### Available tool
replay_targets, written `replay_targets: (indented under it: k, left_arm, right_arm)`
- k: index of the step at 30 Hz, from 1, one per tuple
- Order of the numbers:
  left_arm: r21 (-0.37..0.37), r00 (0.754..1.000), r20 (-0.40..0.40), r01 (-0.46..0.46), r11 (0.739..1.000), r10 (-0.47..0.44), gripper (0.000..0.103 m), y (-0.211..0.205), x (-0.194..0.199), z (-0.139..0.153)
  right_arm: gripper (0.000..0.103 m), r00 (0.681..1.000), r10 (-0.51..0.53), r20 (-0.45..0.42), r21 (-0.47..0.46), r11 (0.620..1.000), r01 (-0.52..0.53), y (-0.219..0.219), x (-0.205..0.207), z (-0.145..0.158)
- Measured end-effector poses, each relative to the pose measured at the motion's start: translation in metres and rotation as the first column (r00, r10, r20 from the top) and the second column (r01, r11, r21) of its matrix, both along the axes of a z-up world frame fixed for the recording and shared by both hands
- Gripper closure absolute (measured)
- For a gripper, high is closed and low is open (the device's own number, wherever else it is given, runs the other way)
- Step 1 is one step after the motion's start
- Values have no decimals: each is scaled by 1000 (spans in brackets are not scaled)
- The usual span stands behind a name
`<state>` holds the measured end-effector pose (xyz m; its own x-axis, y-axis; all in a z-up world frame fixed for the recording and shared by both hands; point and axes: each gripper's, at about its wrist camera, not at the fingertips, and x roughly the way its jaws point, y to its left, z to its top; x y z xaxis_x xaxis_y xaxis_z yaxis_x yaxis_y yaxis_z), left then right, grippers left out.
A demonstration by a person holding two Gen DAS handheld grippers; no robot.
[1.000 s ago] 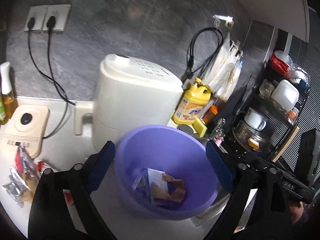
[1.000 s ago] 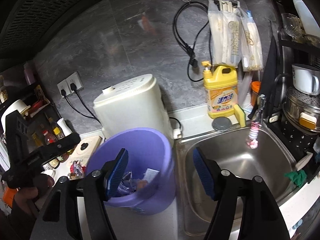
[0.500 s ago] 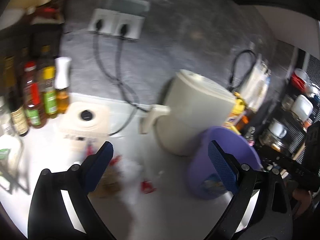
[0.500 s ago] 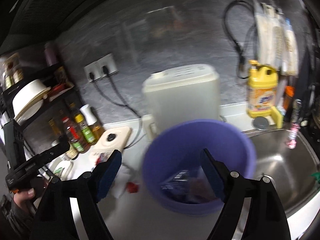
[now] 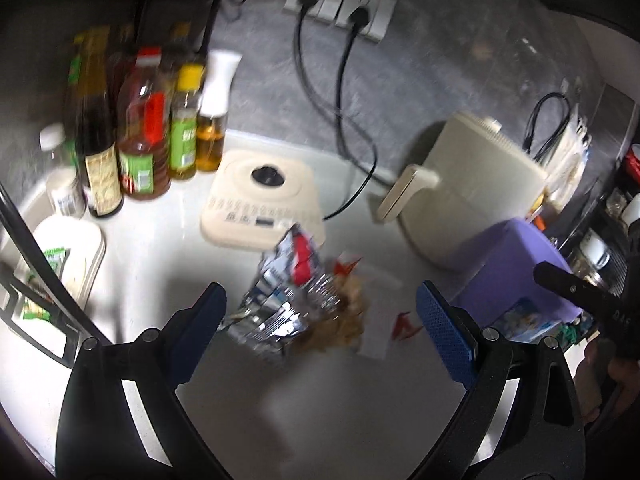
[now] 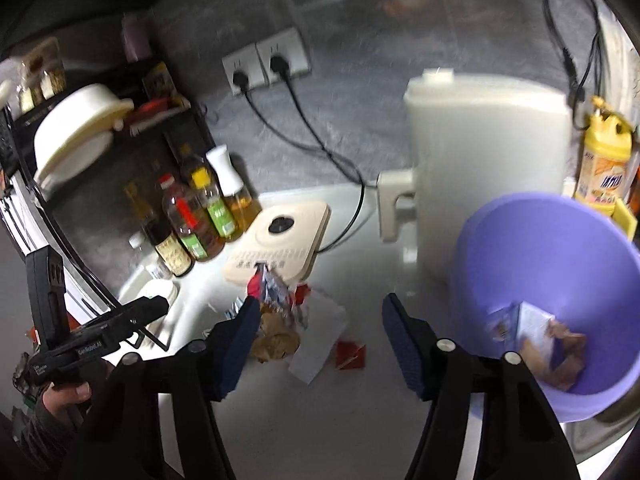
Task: Collect trash
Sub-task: 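Move both tools back down to the remaining trash pile, then grasp another silver foil bag with the left tool while the right tool grasps crumpled brown paper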
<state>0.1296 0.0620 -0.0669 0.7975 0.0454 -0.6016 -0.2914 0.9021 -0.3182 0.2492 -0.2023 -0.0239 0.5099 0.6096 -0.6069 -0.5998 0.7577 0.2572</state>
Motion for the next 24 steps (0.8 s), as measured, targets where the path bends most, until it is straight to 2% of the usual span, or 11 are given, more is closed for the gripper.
replay_targets:
  k: [8,15,21,23,24]
  left_arm:
    - [-13,997,-71,37,999,-38,9,19,19,-38]
    - [-29,992,-84,97,995,-99,11,22,42,-60]
    - [-36,984,-97,147,988,-150,25,20,58,-73]
    - [-41,977,-127,166,985,-170,30,18,65,-83]
    - [-44,975,-140,170,984,-175,41,18,67,-87]
  right_arm:
    - [48,997,13,-70,-66,998,-17,33,5,-33]
    - [48,995,-9,-97,-115,993,-2,47,5,-53]
    - [48,994,-32,-106,-141,990,17,54,6,-61]
    - [48,993,-33,-112,-143,990,16,58,6,-64]
    - [48,993,-29,-112,-145,989,13,61,7,-64]
